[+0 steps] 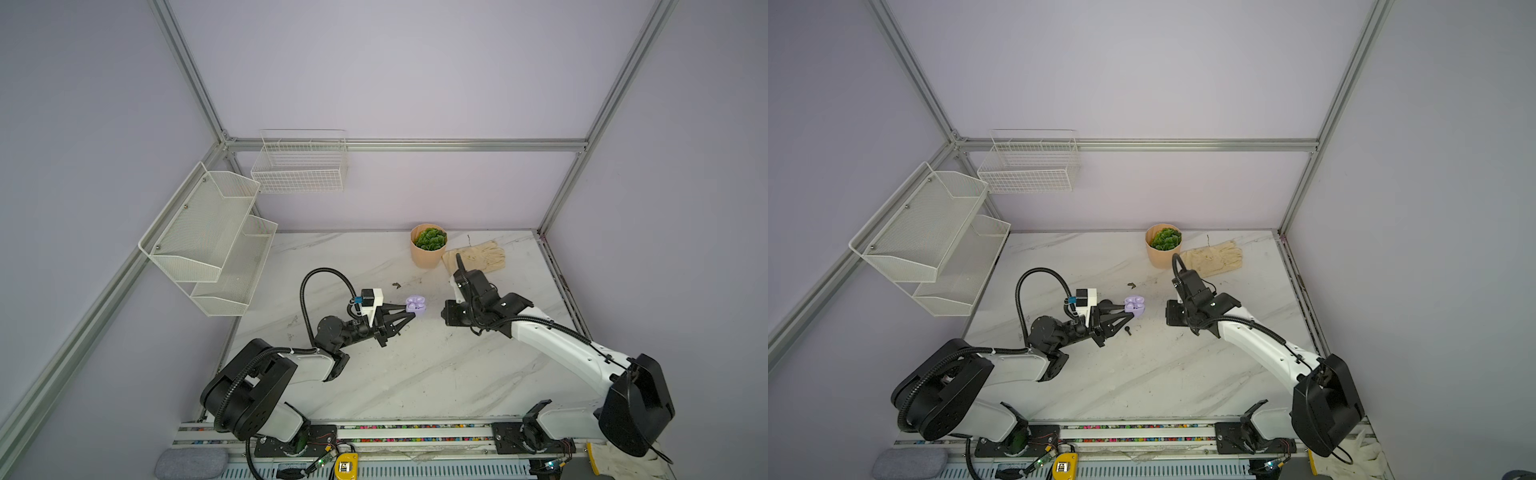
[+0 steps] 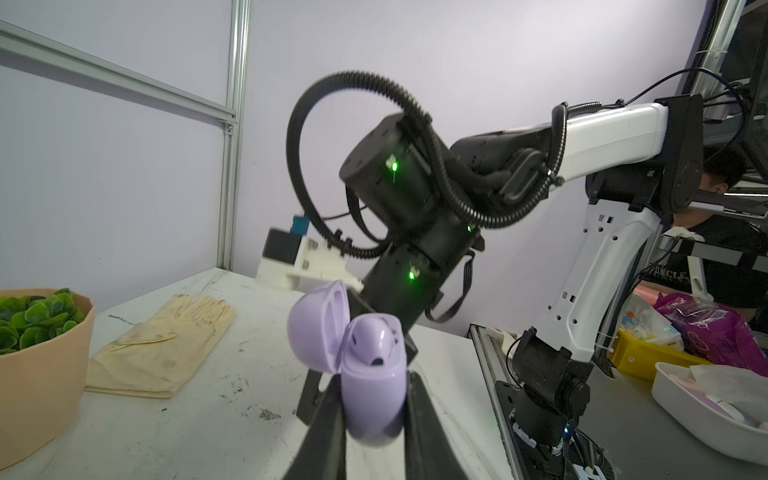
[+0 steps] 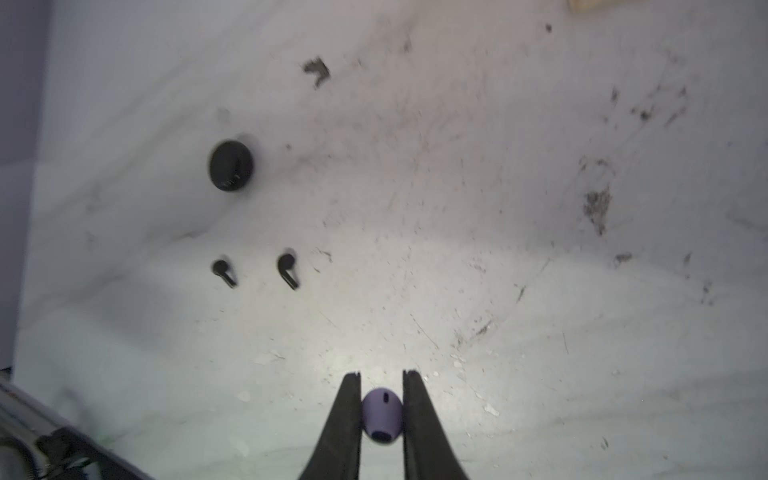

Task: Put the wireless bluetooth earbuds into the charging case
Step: 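Lift the earbud with the right gripper and swing it toward the case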

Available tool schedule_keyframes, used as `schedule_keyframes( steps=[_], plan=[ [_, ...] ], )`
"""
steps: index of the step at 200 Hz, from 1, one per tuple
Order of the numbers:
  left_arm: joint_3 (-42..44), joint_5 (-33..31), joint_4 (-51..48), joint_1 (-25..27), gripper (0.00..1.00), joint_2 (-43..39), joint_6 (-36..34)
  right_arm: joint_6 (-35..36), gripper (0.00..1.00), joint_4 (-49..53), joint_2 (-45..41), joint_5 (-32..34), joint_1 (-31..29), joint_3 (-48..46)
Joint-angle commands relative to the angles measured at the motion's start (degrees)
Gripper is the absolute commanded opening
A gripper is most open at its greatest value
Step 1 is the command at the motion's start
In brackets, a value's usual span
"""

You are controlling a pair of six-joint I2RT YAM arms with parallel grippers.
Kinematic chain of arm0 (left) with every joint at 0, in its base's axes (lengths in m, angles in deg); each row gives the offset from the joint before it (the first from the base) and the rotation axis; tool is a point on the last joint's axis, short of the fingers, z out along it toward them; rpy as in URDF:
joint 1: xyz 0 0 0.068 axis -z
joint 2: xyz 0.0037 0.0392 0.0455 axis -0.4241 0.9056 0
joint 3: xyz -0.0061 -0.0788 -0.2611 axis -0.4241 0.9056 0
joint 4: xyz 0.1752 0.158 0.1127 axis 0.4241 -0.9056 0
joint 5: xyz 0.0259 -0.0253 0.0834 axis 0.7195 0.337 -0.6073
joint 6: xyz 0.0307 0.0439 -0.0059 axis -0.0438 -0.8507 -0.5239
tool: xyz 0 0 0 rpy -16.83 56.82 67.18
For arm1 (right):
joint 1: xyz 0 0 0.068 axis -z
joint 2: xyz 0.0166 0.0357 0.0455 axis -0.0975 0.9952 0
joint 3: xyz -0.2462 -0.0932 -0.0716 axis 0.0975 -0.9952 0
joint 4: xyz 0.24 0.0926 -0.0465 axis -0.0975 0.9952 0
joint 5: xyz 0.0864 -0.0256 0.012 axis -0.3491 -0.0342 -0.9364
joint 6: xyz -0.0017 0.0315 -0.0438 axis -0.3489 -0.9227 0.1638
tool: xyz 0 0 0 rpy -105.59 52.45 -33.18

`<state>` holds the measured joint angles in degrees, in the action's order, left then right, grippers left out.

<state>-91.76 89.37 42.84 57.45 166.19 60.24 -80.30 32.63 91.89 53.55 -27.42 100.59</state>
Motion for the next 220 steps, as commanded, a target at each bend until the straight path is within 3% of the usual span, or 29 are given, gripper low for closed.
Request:
schedule_keyframes(
  steps=[1,37,81,97,159,192,220],
  plan=[
    [-4.4,-0.02,3.38,-0.7,0.0,0.46,-1.06,4.44,0.18,-1.34,-2.91,-12.88,4.78,7.0],
    [-6.74,-0.63,3.39,-2.08,0.0,1.32,-2.27,2.42,0.17,-3.19,-2.91,-26.42,8.55,15.5],
    [-11.72,0.34,3.37,-2.13,0.0,4.42,-1.74,-11.85,0.17,-19.75,-4.32,-36.99,8.06,13.16],
    [-12.41,0.26,3.38,-2.1,0.0,4.69,-1.83,-12.62,0.16,-21.48,-5.66,-36.06,7.17,12.12],
    [-13.29,-0.1,3.38,-1.78,0.0,4.26,-2.25,-27.65,0.12,-38.88,-12.33,-32.42,4.61,-0.63],
    [-13.1,-1.18,3.42,-1.38,0.0,4.34,-3.9,-34.89,0.11,-44.17,-13.61,-28.47,4.11,-4.16],
    [-13.68,-0.76,3.38,-0.99,0.0,5.37,-4.89,-36.76,0.11,-45.43,-14.5,-25.55,2.51,-6.22]
  ],
)
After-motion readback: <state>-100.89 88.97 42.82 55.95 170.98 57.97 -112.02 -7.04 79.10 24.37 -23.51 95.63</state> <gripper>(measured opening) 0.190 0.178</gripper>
